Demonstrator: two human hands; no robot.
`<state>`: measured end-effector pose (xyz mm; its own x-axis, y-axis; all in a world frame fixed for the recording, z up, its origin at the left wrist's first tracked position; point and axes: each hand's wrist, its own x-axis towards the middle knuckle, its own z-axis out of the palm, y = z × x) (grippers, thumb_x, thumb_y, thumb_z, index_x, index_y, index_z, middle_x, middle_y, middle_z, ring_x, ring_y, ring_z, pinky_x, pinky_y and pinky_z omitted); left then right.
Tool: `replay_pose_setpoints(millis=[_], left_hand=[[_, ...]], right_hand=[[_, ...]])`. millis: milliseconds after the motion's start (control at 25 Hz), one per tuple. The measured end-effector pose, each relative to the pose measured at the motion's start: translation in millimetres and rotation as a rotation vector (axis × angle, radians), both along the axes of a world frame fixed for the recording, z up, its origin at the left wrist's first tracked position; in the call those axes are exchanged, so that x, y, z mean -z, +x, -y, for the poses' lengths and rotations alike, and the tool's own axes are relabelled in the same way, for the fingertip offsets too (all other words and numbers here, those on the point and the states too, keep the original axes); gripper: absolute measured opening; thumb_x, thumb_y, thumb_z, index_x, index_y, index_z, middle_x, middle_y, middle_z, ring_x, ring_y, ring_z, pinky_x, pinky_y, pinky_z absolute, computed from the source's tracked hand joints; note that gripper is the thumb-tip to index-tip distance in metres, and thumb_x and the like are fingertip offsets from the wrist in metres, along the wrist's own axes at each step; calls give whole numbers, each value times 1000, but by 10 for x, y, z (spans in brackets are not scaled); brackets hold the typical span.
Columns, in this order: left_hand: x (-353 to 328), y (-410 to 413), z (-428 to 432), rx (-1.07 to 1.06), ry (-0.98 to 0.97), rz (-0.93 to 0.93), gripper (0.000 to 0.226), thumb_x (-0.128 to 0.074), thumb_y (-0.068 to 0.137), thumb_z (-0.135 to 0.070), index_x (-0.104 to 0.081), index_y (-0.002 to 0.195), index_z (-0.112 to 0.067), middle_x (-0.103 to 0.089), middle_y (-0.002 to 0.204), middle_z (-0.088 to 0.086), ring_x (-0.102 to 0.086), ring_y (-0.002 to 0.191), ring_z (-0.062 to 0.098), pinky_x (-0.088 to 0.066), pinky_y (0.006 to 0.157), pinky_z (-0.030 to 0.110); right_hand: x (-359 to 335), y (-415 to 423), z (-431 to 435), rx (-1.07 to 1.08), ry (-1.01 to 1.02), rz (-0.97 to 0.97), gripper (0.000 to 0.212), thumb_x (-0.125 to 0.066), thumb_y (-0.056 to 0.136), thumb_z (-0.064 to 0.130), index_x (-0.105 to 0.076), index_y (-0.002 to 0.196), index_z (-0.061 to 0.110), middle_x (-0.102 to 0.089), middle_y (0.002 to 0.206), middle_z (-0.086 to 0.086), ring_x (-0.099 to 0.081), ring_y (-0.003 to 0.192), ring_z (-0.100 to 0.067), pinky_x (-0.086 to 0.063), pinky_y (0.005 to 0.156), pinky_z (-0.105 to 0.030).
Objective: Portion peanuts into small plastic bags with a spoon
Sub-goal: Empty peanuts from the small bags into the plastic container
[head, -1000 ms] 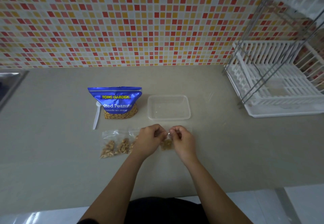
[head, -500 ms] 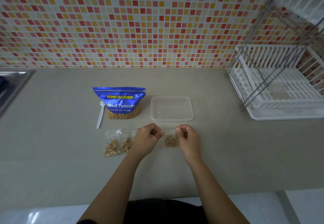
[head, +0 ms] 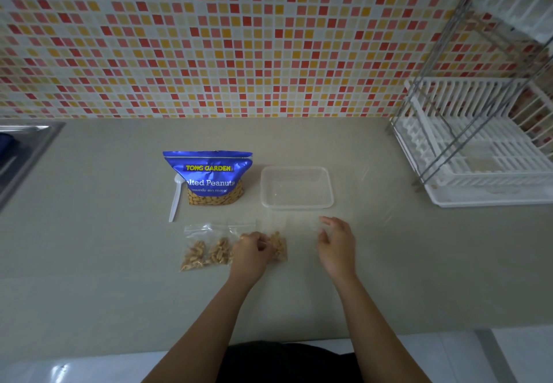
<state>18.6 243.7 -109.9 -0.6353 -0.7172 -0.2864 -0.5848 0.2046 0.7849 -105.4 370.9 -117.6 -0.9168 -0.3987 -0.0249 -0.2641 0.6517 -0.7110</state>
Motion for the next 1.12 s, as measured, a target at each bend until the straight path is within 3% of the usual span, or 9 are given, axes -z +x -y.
replay_pose_setpoints(millis=[160,280,480,600,720,800,920,1040,1120], left_hand=[[-32,-20,-33,-29,-124,94,30,-63,81,-18,-59,108,-6,-70,95,15,-65,91,30,-53,79,36],[-41,-20,-26,-33,-197,134,32,-60,85,-24,-52,108,-4,-68,96,19,-62,94,36,-48,78,37],[-96,23,-36,24,-346,246,34,-54,89,-28,-48,110,-1,-60,110,21,-59,100,39,-47,80,42],[-173,43,-24,26,-432,190,34,-54,89,-31,-51,112,-6,-55,113,14,-60,98,36,-49,77,41],[-230,-20,-38,-11,-268,-113,26,-59,88,-27,-61,105,-8,-64,99,11,-62,81,20,-49,76,28],[-282,-54,-98,16,-66,-163,30,-60,87,-29,-62,111,-11,-68,96,6,-61,81,12,-45,73,15],[-273,-77,-144,35,175,-261,26,-64,85,-26,-65,107,-13,-71,88,2,-65,79,11,-50,76,27],[-249,-88,-110,24,205,-344,9,-64,85,-20,-71,87,-15,-67,70,-1,-60,66,13,-49,68,33],[-276,-99,-119,-2,262,-370,8,-63,86,-18,-69,87,-14,-65,69,1,-60,64,16,-49,65,34]], right_hand=[[82,-37,-116,100,155,42,31,-58,77,3,-63,107,7,-56,118,-23,-43,122,-34,-31,103,-35],[95,4,-139,102,98,33,23,-61,74,-1,-67,96,2,-62,100,-23,-50,109,-36,-37,93,-33],[122,84,-102,78,10,148,22,-65,73,2,-69,94,8,-58,105,-16,-58,98,-30,-42,93,-30],[97,156,-67,22,-117,194,25,-70,73,2,-68,96,10,-60,97,-6,-60,88,-21,-43,79,-14],[4,200,-41,43,-376,342,16,-64,83,6,-64,86,21,-67,89,-1,-66,82,-8,-48,74,-12],[-74,231,-11,17,-479,430,22,-58,87,3,-62,83,24,-66,87,4,-62,71,7,-47,67,-8],[-167,266,52,4,-590,521,17,-58,87,4,-59,88,21,-64,87,1,-61,71,2,-47,64,-9],[-211,284,77,42,-658,607,19,-60,88,18,-59,106,20,-68,89,4,-62,76,-7,-50,68,-20],[-228,279,100,81,-658,640,21,-59,88,20,-64,107,12,-70,86,4,-61,68,-6,-51,64,-23]])
